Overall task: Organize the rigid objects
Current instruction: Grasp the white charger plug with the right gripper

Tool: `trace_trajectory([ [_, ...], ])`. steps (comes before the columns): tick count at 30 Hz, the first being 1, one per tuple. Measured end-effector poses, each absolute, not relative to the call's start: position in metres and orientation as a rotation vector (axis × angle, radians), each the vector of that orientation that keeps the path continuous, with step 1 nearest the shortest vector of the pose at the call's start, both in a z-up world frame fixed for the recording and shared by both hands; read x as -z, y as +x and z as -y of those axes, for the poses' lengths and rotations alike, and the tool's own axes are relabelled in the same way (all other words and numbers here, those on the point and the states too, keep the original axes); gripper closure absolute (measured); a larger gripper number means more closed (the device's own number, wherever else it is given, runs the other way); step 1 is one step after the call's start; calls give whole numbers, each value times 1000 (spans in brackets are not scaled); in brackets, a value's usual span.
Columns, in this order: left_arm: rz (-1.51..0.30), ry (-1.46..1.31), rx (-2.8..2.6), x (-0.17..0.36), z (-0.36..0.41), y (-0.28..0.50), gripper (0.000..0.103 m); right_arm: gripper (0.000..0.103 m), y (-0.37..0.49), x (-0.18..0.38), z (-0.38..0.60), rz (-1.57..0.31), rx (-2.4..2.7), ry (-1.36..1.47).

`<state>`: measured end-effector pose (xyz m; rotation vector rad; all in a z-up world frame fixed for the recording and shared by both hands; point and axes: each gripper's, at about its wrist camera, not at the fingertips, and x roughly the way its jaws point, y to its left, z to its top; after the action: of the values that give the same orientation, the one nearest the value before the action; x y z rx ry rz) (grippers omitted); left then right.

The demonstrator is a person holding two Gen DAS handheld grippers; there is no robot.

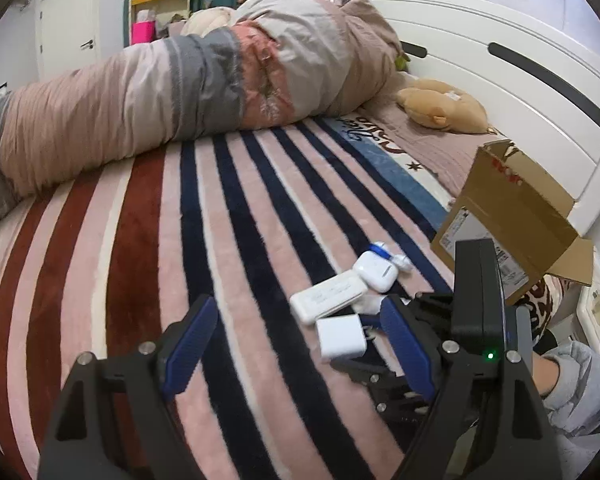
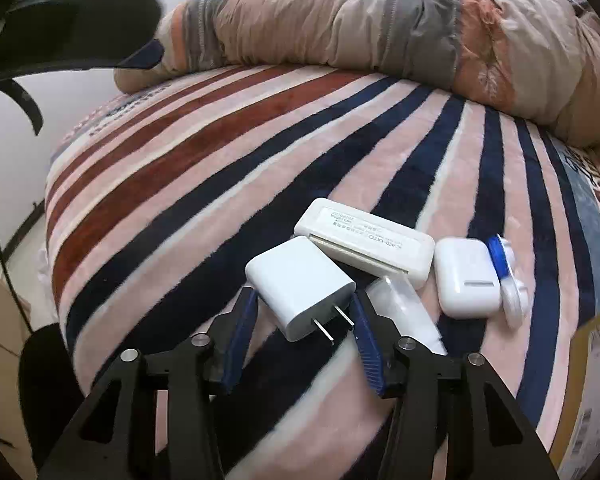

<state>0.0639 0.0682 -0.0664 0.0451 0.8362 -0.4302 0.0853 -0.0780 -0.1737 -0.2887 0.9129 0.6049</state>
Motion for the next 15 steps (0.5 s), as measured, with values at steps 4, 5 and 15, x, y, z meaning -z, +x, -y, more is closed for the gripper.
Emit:
trace_trajectory([
  [4, -847, 33, 412, 73, -74, 61, 21, 50, 86, 175, 68, -930, -576, -313],
  [5, -848, 28, 410, 74, -76, 61, 22, 46, 88, 175, 67, -930, -563, -309],
  [15, -867, 3, 390, 83, -91, 59, 22, 50, 83, 171, 62, -926, -550, -320],
])
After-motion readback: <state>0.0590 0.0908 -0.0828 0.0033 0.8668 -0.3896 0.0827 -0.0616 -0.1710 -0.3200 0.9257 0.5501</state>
